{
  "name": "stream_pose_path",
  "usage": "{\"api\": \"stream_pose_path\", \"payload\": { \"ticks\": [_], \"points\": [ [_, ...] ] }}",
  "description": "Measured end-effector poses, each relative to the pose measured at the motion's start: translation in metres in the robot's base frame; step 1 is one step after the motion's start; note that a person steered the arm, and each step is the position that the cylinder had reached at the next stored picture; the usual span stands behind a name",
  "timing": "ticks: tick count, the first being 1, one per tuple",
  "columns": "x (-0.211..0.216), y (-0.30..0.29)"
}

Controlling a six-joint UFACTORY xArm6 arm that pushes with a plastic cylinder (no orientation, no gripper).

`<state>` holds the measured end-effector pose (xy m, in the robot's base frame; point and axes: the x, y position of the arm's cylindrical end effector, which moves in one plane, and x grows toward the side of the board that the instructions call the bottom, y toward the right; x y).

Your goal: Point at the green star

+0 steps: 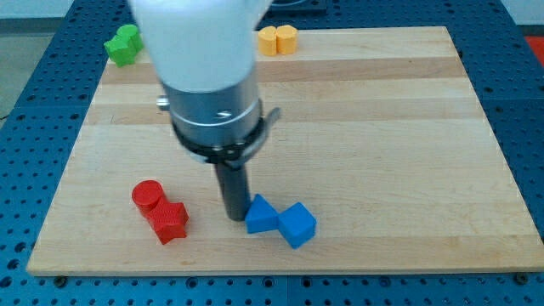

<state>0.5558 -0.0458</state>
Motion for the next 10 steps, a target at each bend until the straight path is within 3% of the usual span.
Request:
{"api": "stream_pose_path", "payload": {
  "ticks": [1,3,5,6,8,9,10],
  "points": [
    [-0.009,0.010],
    [-0.123,-0.036],
    [-0.143,-0.222],
    [-0.149,-0.259],
    [-0.167,-0.259],
    [-0.223,-0.259],
    [-0.226,-0.259]
  ]
}}
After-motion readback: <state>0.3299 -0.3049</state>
